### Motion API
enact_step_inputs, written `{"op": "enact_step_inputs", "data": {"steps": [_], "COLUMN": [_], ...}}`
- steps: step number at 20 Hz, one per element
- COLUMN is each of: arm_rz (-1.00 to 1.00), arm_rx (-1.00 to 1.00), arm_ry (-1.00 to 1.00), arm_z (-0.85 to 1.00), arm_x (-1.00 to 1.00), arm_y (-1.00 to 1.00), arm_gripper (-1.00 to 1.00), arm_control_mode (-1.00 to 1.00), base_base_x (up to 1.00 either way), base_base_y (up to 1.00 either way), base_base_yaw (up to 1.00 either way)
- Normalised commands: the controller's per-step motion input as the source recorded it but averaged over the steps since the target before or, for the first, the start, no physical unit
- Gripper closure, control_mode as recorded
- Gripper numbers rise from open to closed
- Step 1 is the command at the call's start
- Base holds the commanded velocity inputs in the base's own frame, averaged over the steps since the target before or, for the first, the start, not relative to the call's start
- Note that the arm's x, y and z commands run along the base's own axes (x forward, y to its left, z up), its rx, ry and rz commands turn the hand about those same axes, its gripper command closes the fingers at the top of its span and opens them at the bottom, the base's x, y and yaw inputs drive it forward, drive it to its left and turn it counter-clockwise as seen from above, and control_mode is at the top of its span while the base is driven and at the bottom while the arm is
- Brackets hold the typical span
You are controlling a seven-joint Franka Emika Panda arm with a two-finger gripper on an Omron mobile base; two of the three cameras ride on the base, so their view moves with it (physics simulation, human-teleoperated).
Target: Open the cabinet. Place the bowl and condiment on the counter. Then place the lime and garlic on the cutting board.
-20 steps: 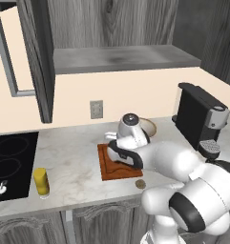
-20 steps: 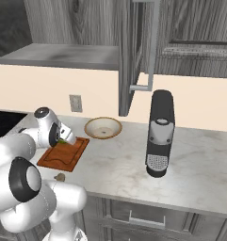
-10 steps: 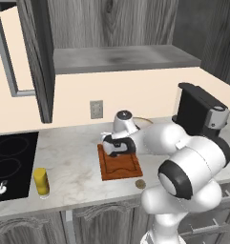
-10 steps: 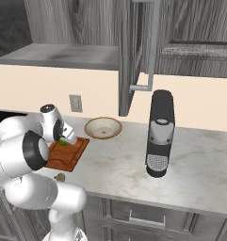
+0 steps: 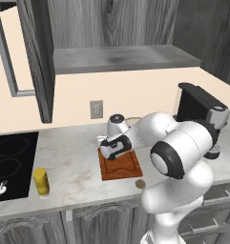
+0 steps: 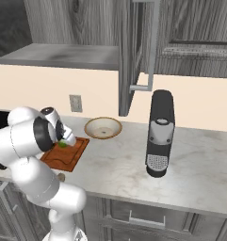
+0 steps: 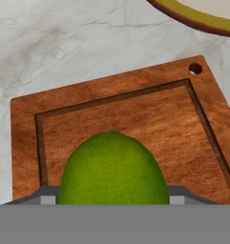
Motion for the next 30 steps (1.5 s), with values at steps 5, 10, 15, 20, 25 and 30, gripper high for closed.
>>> {"op": "enact_step_inputs", "data": {"steps": [5, 10, 15, 20, 25, 30], "arm_rz": [0.0, 0.0, 0.0, 0.0, 0.0, -0.03], "arm_rx": [-0.01, -0.01, -0.02, 0.0, 0.0, 0.0], "arm_ry": [0.0, 0.0, 0.0, -0.03, -0.04, -0.01], "arm_z": [-0.28, -0.29, -0.13, 0.18, 0.31, 0.43], "arm_x": [0.13, 0.1, 0.02, -0.13, -0.1, -0.14], "arm_y": [0.01, 0.0, 0.02, 0.0, -0.06, -0.26], "arm_gripper": [1.0, 1.0, -1.0, -1.0, -1.0, -1.0], "arm_control_mode": [-1.0, -1.0, -1.0, -1.0, -1.0, -1.0], "base_base_x": [0.0, 0.0, 0.0, 0.0, 0.0, 0.0], "base_base_y": [0.0, 0.0, 0.0, 0.0, 0.0, 0.0], "base_base_yaw": [0.0, 0.0, 0.0, 0.0, 0.0, 0.0]}}
